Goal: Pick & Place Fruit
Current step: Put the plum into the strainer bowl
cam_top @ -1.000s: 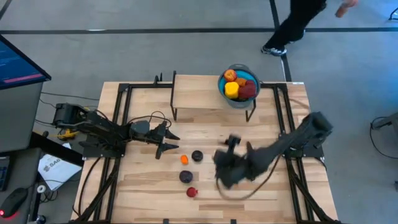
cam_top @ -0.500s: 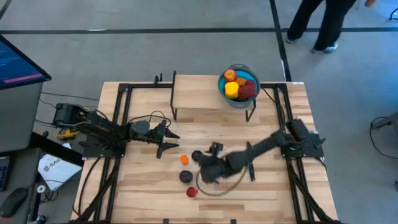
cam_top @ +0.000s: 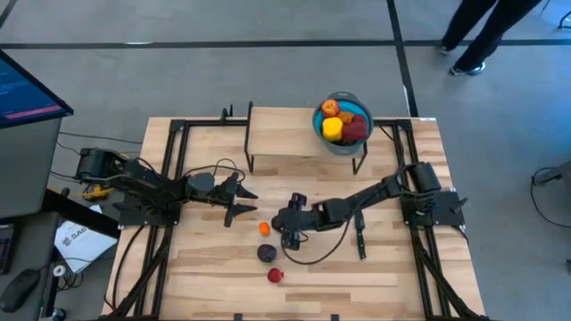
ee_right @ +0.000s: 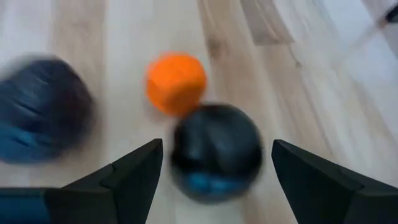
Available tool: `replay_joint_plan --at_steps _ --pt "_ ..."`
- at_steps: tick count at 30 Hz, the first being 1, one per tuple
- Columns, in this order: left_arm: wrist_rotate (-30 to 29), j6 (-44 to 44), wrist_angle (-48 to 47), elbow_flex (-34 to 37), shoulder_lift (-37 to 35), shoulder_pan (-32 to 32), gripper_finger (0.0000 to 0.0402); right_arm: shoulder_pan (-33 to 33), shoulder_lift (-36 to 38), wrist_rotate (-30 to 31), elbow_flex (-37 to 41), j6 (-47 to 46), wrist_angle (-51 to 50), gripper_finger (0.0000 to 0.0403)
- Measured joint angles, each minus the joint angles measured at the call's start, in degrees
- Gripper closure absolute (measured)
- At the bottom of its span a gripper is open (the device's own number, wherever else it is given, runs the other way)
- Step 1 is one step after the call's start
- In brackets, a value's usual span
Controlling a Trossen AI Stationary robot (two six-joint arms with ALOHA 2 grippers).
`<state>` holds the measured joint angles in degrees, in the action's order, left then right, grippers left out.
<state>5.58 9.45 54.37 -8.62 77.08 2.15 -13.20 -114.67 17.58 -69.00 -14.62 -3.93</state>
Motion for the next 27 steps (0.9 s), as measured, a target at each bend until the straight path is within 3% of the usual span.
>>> replay_joint_plan --at_steps 8,19,22,27 --pt "0.01 -0.05 -0.15 0.02 0.00 0.00 0.0220 0.04 -1.25 -0.26 -0.11 0.09 1.60 0.0120" --pt "1.11 -0.43 0.30 0.04 0.00 0.00 0.0220 1.83 -2.26 -2.86 0.77 0.92 5.75 0.0199" --pt "4.25 -2.21 2.29 0.04 0.02 -1.27 0.0220 3.46 -2.16 -9.05 5.56 -0.90 16.73 0.0198" --pt "5.56 -12.33 8.49 0.04 0.02 -8.86 0.0220 4.87 -2.27 -13.52 16.35 -6.34 48.75 0.0184"
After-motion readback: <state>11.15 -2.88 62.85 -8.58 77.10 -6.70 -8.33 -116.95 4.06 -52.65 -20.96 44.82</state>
